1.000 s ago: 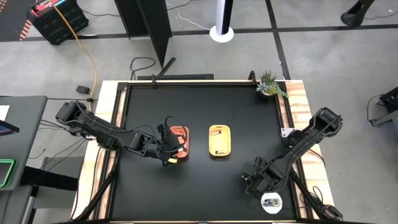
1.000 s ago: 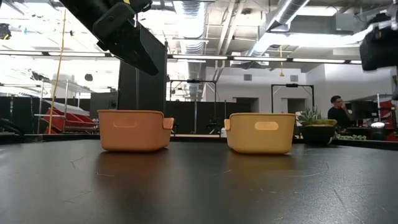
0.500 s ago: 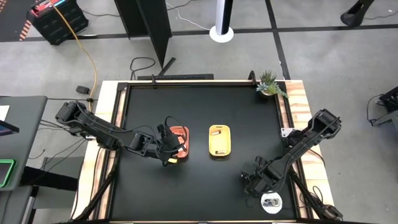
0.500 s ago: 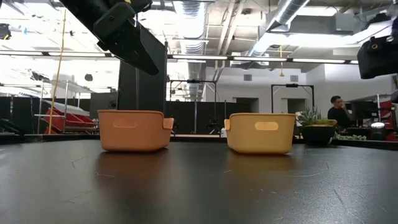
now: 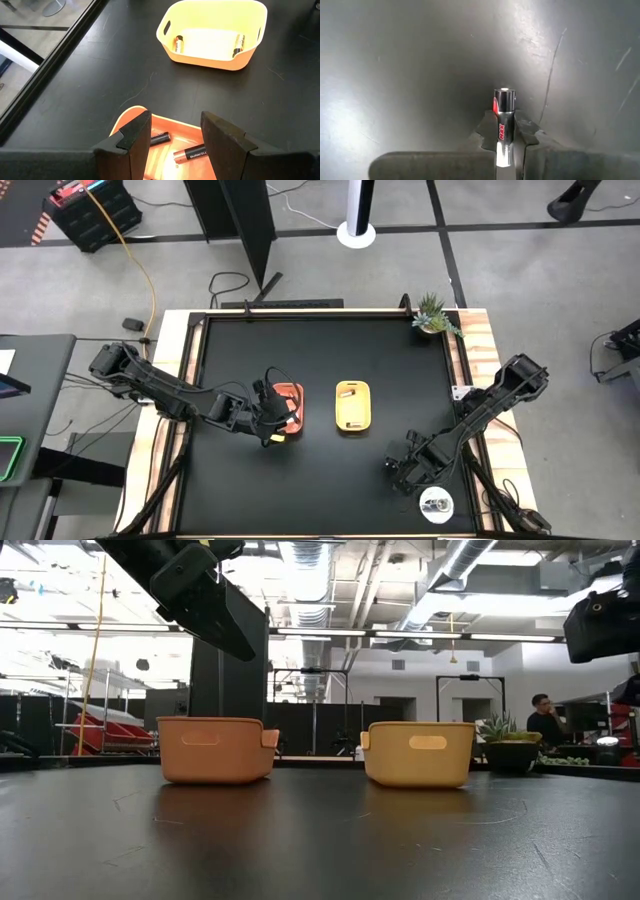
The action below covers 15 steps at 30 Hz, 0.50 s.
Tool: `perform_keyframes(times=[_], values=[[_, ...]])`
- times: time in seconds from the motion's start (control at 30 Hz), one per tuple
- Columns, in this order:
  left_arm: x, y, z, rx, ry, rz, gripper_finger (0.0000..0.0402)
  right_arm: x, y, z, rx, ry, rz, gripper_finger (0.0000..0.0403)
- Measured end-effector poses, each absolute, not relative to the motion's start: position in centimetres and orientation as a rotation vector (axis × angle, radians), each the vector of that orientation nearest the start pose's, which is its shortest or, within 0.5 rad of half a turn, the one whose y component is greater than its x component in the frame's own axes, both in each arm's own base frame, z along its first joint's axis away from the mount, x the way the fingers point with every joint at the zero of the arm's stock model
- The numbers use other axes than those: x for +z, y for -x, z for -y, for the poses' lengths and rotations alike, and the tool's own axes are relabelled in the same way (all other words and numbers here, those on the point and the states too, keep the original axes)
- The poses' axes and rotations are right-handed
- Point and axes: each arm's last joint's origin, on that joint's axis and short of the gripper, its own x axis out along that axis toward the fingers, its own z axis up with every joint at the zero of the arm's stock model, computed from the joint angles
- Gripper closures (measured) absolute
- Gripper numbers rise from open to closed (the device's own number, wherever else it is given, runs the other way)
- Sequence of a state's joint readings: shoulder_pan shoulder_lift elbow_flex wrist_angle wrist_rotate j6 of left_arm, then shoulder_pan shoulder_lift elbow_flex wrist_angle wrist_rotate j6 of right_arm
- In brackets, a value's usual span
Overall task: Sort batteries
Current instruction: Put the silver battery into the yellow bin
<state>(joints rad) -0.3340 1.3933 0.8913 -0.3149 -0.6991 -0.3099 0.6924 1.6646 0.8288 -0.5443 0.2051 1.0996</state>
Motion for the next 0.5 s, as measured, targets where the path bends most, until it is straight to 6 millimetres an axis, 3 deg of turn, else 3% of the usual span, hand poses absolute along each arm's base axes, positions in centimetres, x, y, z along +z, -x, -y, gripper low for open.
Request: perform_keyframes(times=[0.5], values=[[23.25, -26.93, 7.38, 0.447, -0.113, -0.649, 0.0235, 13.77, -22.11, -16.97, -0.266, -0.267, -1.216, 0.0377]])
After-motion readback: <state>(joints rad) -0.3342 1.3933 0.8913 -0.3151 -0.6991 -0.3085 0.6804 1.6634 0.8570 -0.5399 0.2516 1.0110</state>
